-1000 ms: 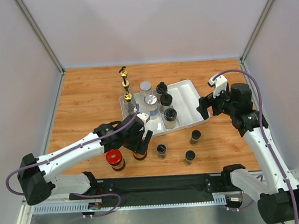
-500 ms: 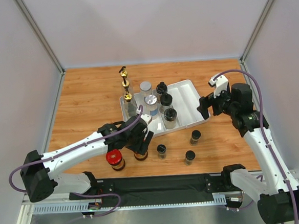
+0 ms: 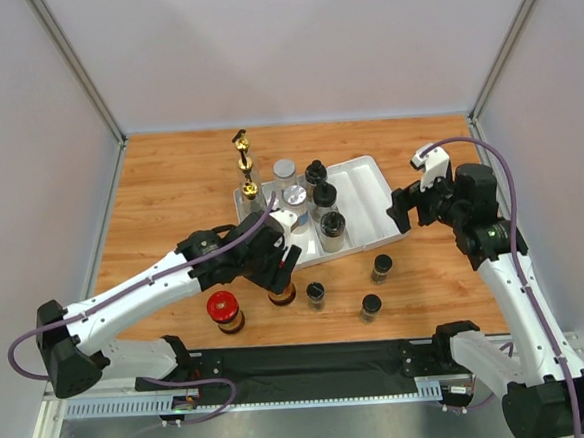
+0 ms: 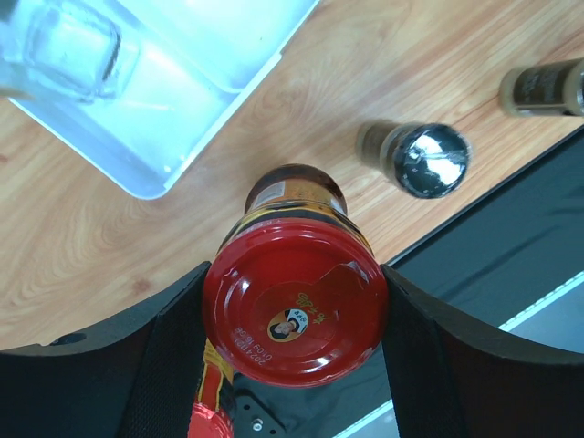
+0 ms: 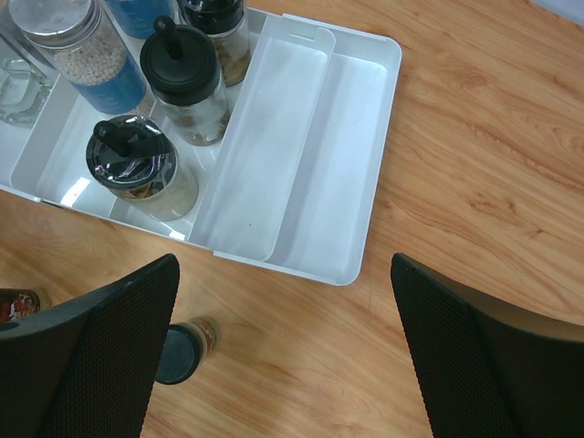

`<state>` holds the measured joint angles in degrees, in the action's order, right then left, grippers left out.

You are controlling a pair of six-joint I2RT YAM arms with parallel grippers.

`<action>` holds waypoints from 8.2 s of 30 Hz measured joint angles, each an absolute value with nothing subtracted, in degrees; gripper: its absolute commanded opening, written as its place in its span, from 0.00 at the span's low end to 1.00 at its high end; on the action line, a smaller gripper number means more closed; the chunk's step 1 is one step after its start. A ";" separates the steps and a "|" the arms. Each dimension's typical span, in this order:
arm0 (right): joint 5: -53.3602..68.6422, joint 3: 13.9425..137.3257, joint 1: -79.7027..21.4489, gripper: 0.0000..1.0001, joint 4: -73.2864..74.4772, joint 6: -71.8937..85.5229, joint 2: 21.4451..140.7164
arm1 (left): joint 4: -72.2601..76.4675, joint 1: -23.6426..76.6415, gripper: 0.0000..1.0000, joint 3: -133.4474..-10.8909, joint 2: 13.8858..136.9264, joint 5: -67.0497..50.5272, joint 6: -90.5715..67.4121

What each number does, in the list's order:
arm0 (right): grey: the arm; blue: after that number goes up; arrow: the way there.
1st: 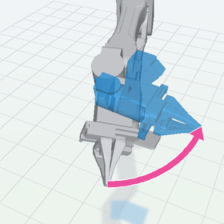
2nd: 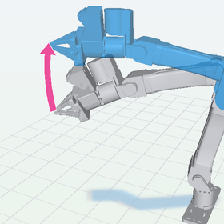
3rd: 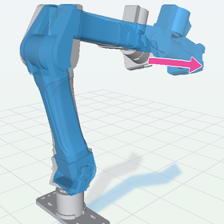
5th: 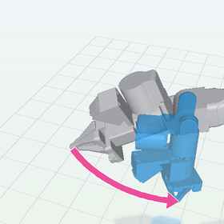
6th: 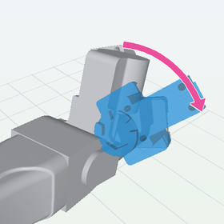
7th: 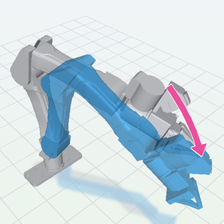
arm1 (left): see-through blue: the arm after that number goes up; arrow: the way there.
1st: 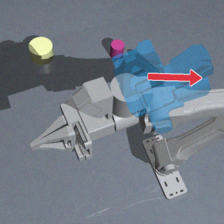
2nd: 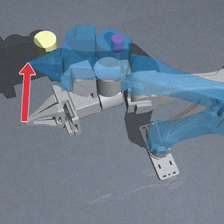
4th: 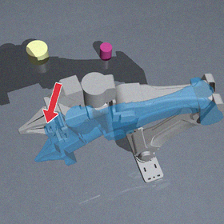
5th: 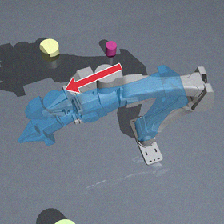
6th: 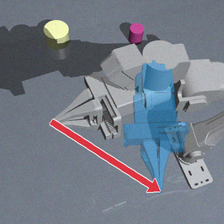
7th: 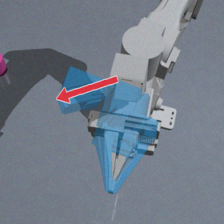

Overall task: Organize the condiment bottles
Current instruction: Pick up the bottle from the center of the board, then place the bottle in the storage box, then pick up the bottle from the center of the board.

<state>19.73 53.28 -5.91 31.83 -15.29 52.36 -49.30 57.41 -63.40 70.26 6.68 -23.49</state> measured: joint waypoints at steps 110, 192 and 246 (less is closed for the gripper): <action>11.84 53.28 5.82 1.00 30.50 -7.73 49.23 | -43.07 49.74 0.00 -132.75 132.44 2.98 -1.98; 59.44 53.69 -12.25 1.00 56.53 -62.98 55.16 | -32.25 42.59 1.00 -69.25 45.01 19.97 4.58; 16.86 90.85 -73.69 0.61 26.44 -26.41 113.32 | -20.32 41.85 1.00 -41.50 16.16 52.49 9.32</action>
<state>16.86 90.85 -73.69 26.44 -26.41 113.32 -20.32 41.85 -41.50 16.16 52.49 9.32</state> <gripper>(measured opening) 0.738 0.996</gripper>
